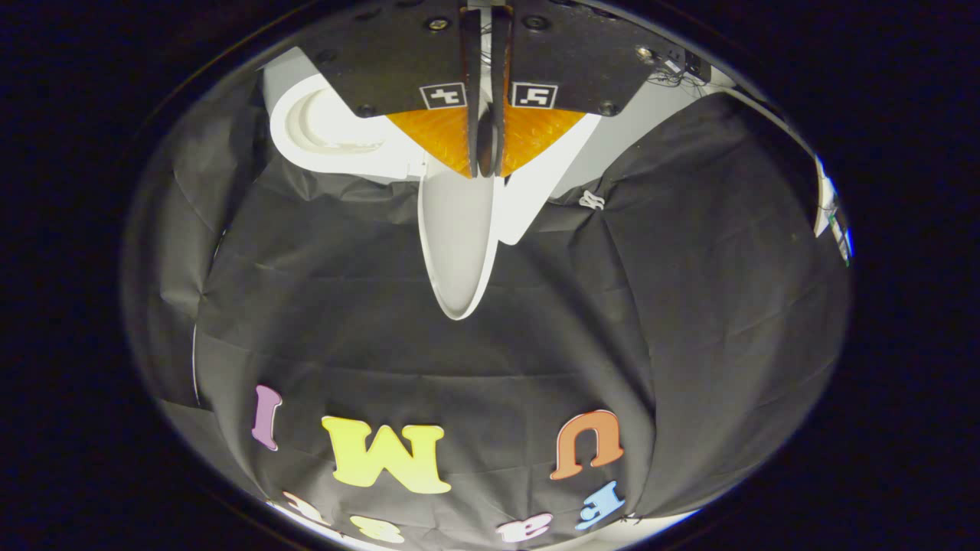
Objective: Open the toilet lid.
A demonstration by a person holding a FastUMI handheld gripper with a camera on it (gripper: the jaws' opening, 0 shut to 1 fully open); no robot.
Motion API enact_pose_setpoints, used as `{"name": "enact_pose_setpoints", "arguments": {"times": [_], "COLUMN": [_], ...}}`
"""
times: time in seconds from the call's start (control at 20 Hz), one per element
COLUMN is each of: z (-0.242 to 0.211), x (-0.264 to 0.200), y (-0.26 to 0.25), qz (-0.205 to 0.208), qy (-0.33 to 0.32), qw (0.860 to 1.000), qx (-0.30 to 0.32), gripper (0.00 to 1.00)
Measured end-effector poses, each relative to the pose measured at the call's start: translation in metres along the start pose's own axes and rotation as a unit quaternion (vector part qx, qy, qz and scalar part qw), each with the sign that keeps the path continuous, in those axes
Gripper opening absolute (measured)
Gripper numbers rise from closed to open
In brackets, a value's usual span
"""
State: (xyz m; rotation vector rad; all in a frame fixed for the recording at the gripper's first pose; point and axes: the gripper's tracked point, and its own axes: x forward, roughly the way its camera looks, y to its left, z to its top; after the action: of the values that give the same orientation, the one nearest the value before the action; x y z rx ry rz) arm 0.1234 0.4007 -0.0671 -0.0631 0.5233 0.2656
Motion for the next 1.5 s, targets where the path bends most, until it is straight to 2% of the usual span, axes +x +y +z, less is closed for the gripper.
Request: {"name": "enact_pose_setpoints", "arguments": {"times": [0.35,0.55,0.65,0.75,0.85,0.9,0.95,1.1,1.2,1.45,1.5], "z": [-0.003,-0.002,0.0,0.001,0.001,0.004,0.008,0.013,0.018,0.007,0.001], "x": [0.009,0.003,-0.002,-0.008,-0.019,-0.027,-0.038,-0.07,-0.093,-0.149,-0.159], "y": [0.027,0.009,-0.005,-0.015,-0.018,-0.021,-0.025,-0.036,-0.071,-0.137,-0.152], "qz": [-0.001,-0.027,-0.023,-0.007,0.033,0.046,0.06,0.092,0.06,0.036,0.025], "qy": [0.007,0.005,0.01,0.013,0.015,0.01,-0.001,-0.03,-0.058,-0.11,-0.118], "qw": [1.0,0.999,0.999,1.0,0.999,0.999,0.998,0.995,0.996,0.993,0.993], "qx": [-0.017,-0.042,-0.031,-0.009,0.017,0.027,0.033,0.018,0.0,0.001,0.0], "gripper": [0.08,0.08,0.09,0.14,0.23,0.32,0.35,0.5,0.52,0.79,0.82]}}
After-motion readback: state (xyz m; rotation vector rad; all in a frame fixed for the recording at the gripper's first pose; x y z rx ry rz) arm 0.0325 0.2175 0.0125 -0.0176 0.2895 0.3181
